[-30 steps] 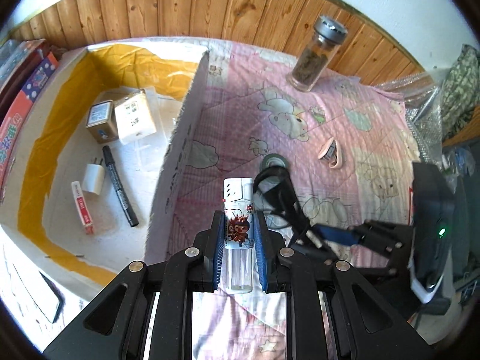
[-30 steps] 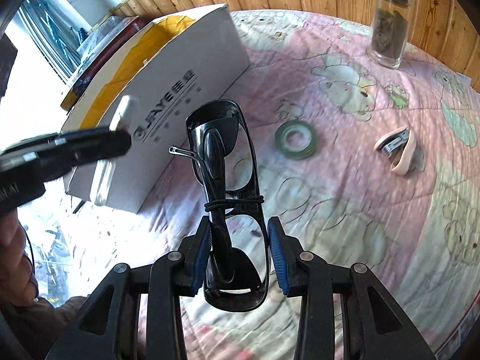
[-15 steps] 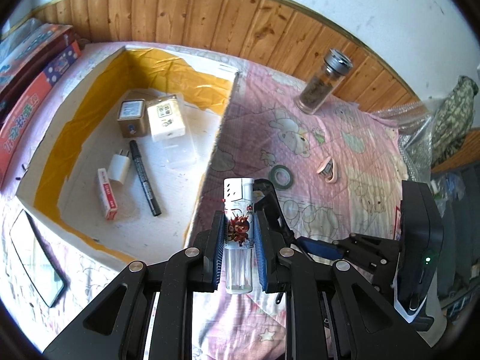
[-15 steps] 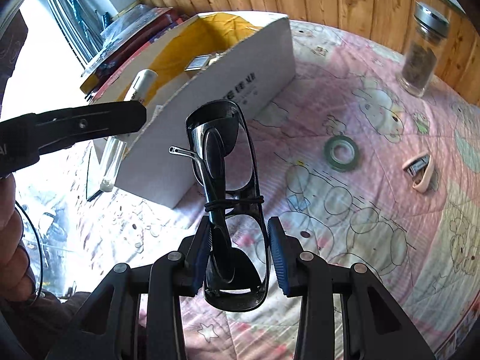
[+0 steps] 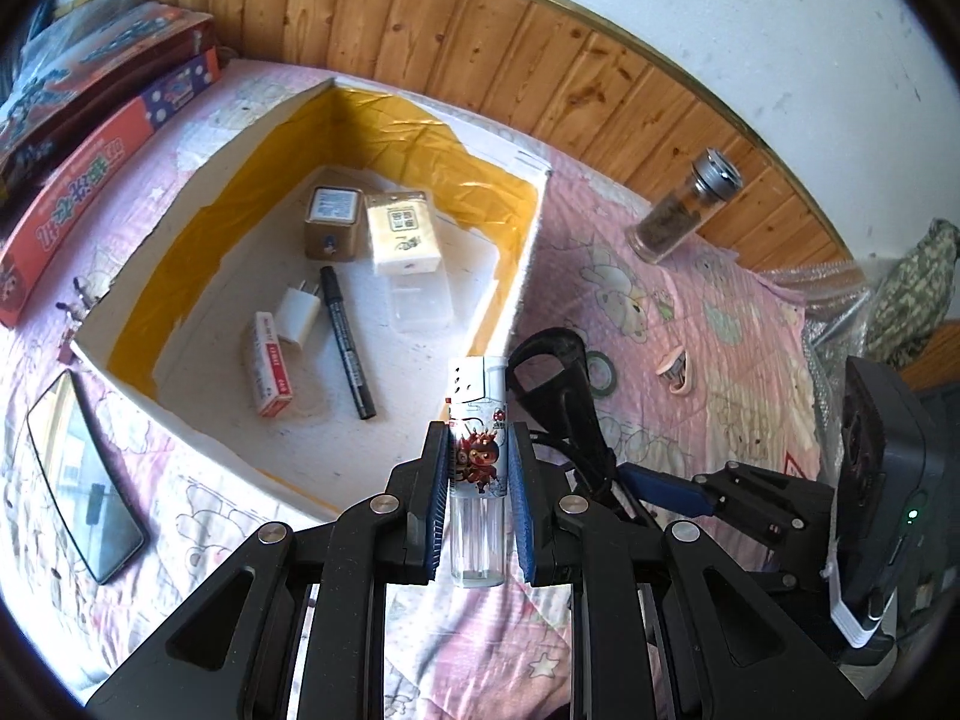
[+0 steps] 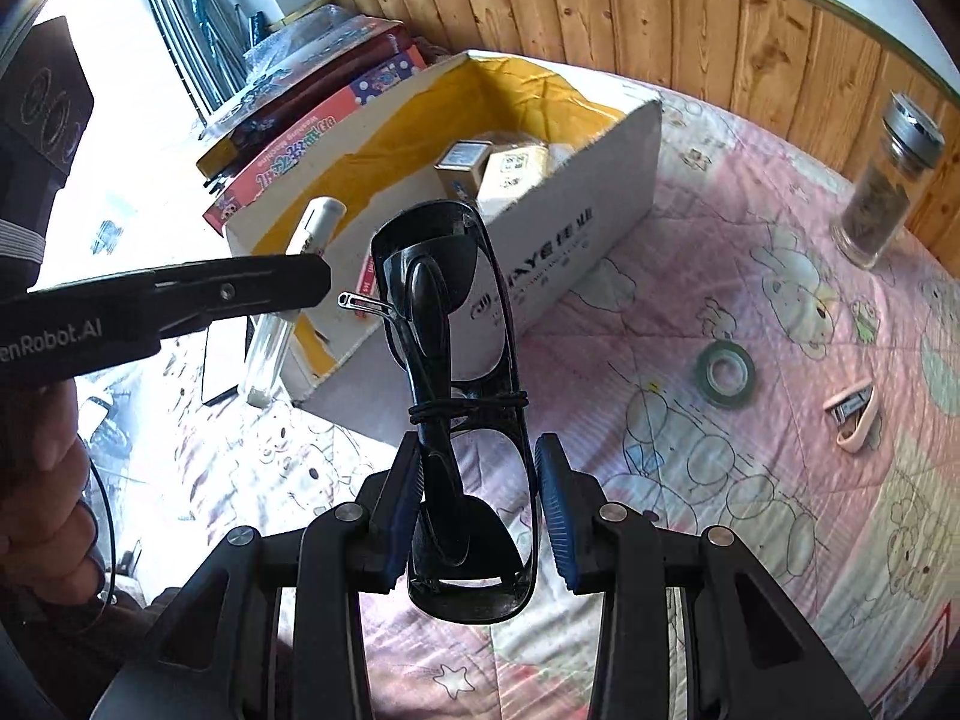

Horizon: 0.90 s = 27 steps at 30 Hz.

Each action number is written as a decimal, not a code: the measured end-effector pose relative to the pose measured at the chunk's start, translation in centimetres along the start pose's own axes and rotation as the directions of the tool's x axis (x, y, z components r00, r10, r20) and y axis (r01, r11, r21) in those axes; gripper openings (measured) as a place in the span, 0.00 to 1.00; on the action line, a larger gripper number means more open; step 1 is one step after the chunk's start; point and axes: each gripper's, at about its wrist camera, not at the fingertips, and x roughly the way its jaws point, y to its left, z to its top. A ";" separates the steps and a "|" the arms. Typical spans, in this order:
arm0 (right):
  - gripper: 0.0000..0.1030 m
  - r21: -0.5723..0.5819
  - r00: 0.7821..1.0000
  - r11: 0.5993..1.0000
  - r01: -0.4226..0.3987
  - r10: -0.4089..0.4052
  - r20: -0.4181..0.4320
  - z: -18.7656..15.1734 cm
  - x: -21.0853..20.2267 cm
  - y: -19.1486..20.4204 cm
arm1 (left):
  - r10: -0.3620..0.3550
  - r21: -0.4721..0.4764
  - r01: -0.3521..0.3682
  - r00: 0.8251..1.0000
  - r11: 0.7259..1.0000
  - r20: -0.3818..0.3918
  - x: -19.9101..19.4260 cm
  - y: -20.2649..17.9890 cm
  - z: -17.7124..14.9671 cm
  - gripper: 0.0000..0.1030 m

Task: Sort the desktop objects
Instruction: 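Carry the glasses and bottle over the cardboard box with both tools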

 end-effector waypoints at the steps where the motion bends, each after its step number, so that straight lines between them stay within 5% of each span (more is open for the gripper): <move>1: 0.38 -0.007 1.000 1.000 -0.001 0.001 0.002 0.3 0.0 0.2 | 0.000 -0.006 0.000 1.000 1.000 0.002 -0.1 0.3 0.1 0.18; 27: 0.38 -0.123 1.000 0.992 0.000 0.002 0.021 5.3 0.0 4.2 | 0.054 -0.098 -0.046 0.996 0.994 0.077 -1.6 4.5 2.2 0.18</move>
